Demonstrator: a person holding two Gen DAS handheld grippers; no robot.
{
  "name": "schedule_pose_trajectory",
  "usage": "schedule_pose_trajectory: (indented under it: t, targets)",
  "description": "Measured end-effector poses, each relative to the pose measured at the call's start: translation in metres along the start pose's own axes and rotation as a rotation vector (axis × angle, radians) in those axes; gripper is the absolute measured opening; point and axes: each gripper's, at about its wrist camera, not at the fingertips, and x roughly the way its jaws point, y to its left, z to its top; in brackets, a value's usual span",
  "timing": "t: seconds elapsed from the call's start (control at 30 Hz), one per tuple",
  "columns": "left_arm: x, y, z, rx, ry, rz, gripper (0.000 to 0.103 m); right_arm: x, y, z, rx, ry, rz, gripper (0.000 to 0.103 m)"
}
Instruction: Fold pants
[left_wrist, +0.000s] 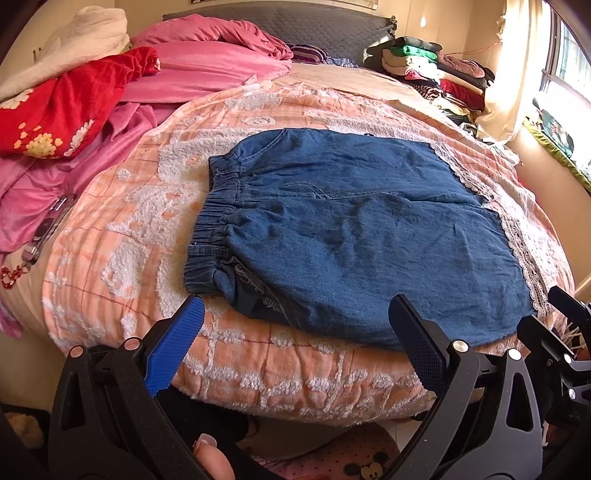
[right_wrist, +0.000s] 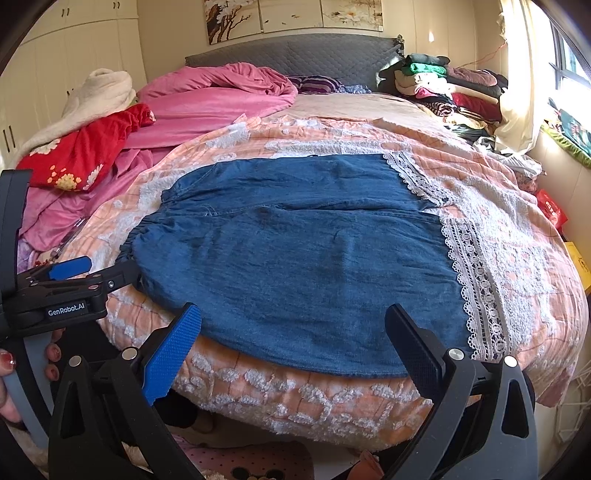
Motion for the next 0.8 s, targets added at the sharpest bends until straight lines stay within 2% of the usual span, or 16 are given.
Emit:
schedule_pose_trajectory:
  t: [0.63,0.8]
  targets:
    - [0.017,0.005,0.017,-0.002,-0.005,-0.013,0.094,0.022,0.011,0.02,-0.032,0.021,0.008,0.099]
    - [0.027,0.018,0.033,-0.016,-0.007,0.001,0.094,0.035,0.016,0.037,-0.055,0.028,0.051,0.099]
